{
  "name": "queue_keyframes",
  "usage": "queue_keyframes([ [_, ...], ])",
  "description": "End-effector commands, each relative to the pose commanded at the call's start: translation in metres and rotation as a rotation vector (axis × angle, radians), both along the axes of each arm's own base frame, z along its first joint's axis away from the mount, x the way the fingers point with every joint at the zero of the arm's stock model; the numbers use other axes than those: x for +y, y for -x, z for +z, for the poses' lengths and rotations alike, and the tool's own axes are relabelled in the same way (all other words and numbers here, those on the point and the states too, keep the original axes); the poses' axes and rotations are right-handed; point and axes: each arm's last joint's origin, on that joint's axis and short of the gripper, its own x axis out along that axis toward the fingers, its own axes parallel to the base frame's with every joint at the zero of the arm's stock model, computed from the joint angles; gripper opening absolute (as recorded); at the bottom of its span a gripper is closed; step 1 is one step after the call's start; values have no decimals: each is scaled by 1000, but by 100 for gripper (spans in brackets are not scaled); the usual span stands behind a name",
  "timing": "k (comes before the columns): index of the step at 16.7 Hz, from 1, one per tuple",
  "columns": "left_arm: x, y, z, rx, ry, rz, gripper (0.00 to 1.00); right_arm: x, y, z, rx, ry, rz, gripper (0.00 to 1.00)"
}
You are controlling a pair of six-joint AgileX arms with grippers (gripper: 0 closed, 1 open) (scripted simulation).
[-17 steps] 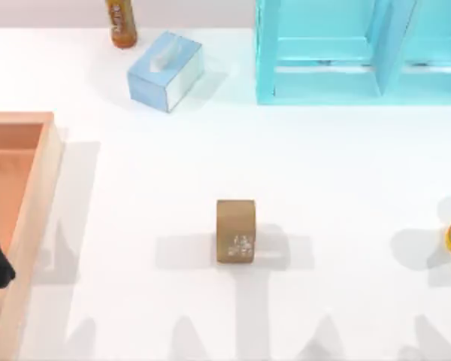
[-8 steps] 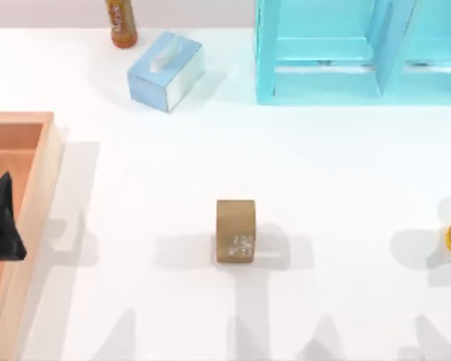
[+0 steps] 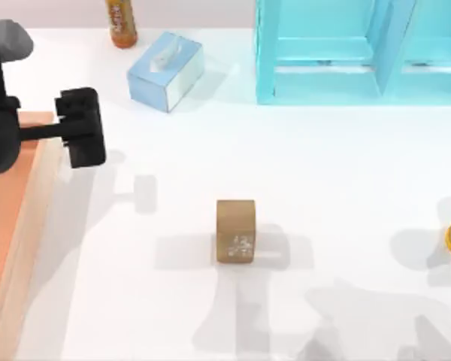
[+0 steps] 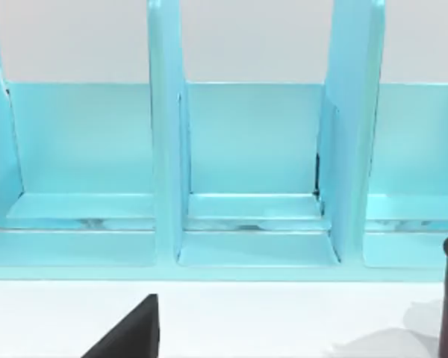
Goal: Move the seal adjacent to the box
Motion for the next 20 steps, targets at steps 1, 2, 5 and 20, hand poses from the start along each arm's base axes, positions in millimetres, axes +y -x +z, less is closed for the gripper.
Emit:
queue_keyframes([
  [1,-14,-15,5,76,-5,-10,100,0,0,0,0,0,0,100],
  [2,-29,-29,7,150,-14,-18,100,0,0,0,0,0,0,100],
  [5,-80,-68,3,357,-66,-33,100,0,0,0,0,0,0,100],
  [20,-210,-110,-65,739,-298,-17,100,0,0,0,0,0,0,100],
])
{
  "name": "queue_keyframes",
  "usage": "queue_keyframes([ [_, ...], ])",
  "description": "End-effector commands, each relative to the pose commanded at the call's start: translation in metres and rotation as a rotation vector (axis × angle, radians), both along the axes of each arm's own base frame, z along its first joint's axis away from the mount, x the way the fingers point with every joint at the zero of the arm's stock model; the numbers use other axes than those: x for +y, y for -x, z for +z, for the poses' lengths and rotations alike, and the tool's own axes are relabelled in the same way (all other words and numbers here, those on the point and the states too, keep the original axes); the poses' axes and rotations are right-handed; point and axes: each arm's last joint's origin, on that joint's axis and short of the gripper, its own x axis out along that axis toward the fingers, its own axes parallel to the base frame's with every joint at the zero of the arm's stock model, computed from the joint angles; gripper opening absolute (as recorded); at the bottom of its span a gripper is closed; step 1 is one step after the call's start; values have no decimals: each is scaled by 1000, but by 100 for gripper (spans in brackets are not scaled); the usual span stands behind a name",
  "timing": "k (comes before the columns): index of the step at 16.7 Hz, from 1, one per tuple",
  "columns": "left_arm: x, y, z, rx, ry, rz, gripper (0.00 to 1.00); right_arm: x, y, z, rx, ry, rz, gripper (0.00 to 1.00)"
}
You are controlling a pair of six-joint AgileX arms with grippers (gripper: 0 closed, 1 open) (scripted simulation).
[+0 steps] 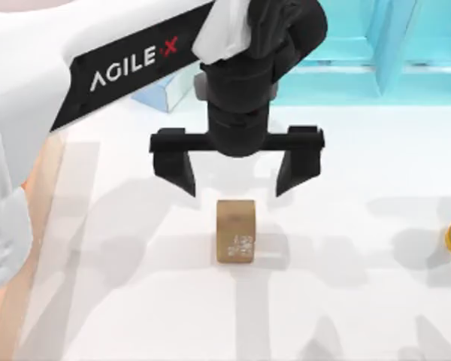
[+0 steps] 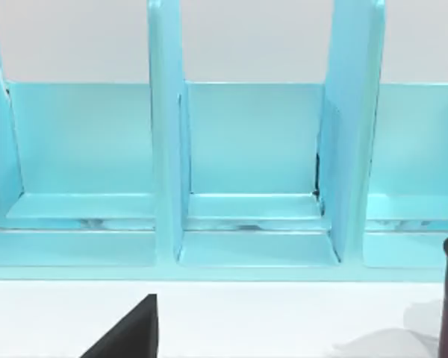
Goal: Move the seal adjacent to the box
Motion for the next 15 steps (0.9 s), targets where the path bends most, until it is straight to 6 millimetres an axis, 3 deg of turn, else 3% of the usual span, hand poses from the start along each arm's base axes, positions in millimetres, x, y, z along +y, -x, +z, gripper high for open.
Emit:
queue_keyframes([
  [4,0,-2,-12,3,-3,0,100,0,0,0,0,0,0,100],
  [11,0,-1,-92,-3,3,0,100,0,0,0,0,0,0,100],
  [15,0,0,-100,0,0,0,100,0,0,0,0,0,0,100],
])
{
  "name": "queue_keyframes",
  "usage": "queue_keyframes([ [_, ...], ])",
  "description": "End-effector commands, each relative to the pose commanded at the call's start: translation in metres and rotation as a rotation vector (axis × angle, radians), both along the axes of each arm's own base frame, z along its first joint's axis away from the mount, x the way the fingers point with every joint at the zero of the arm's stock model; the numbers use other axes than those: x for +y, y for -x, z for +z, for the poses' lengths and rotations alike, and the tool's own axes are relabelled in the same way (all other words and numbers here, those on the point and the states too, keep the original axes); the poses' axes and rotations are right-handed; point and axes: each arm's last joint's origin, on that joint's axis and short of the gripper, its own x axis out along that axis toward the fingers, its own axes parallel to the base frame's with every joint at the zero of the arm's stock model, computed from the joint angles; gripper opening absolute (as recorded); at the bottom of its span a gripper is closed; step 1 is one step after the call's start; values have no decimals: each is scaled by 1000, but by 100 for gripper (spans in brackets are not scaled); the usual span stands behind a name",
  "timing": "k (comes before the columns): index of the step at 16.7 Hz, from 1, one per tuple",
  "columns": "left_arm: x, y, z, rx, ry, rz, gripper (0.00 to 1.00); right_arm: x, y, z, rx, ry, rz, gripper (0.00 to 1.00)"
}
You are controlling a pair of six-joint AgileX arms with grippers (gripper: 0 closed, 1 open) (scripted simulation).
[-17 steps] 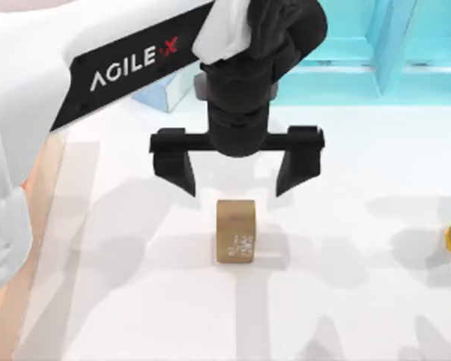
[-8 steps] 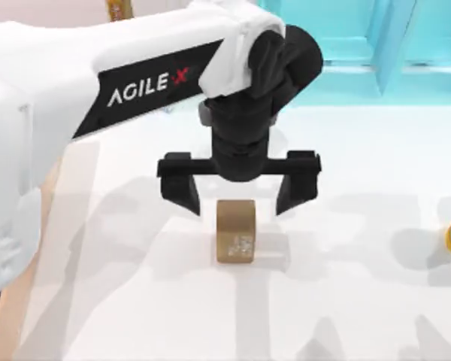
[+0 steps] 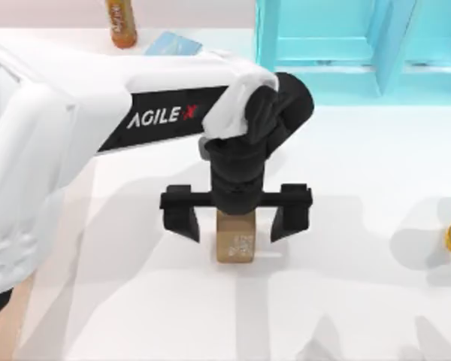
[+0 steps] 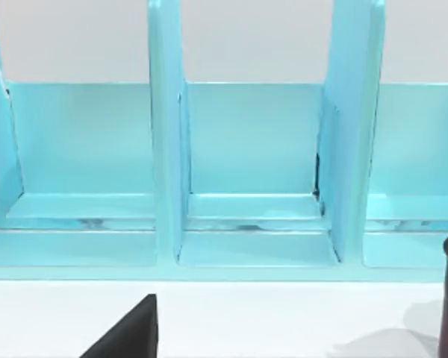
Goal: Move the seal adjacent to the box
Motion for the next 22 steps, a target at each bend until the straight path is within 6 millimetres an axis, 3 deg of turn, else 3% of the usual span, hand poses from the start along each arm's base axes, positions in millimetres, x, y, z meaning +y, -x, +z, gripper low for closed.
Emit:
queue_keyframes([
  [1,0,0,0,0,0,0,100,0,0,0,0,0,0,100],
  [14,0,0,0,0,0,0,2,0,0,0,0,0,0,100],
  [22,0,0,0,0,0,0,0,0,0,0,0,0,0,100],
])
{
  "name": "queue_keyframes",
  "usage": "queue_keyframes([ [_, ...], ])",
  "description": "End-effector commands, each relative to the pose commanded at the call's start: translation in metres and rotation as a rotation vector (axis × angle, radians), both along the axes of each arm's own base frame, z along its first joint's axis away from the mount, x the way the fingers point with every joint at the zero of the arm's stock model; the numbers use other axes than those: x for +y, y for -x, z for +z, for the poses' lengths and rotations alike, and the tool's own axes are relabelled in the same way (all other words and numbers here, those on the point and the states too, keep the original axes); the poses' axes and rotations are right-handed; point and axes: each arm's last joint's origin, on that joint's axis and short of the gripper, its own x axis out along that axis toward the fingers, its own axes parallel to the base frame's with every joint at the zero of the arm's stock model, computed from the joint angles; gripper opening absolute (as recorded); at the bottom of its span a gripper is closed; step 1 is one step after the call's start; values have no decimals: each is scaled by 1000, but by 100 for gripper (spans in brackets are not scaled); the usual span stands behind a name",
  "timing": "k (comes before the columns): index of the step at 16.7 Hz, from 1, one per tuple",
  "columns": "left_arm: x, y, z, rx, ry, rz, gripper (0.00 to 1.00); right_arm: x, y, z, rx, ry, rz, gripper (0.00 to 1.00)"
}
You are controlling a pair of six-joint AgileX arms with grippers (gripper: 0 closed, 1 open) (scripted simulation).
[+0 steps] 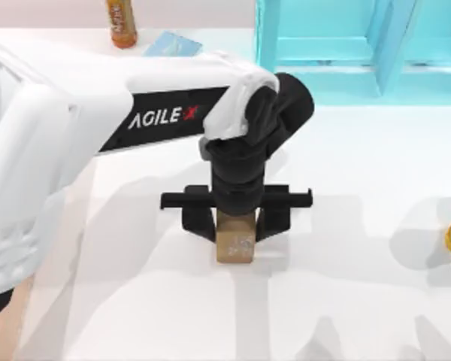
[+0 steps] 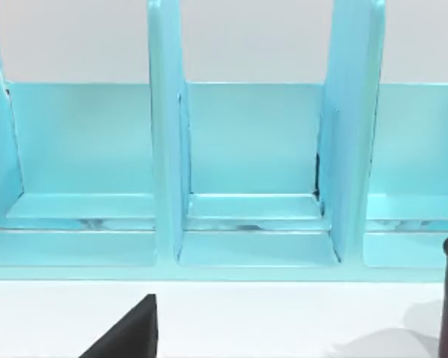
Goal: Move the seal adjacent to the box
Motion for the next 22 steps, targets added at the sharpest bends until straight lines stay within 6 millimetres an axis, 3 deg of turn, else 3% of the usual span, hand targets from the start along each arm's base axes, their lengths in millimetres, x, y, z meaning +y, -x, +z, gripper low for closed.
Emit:
queue_keyframes([
  [4,-1,-1,10,1,-1,-1,0,0,0,0,0,0,0,100],
  [10,0,0,50,-1,1,0,0,0,0,0,0,0,0,100],
  [16,4,0,51,2,-2,-2,0,0,0,0,0,0,0,100],
  [19,33,5,69,8,-7,-3,0,0,0,0,0,0,0,100],
  [22,81,21,100,4,-2,-1,0,0,0,0,0,0,0,100],
])
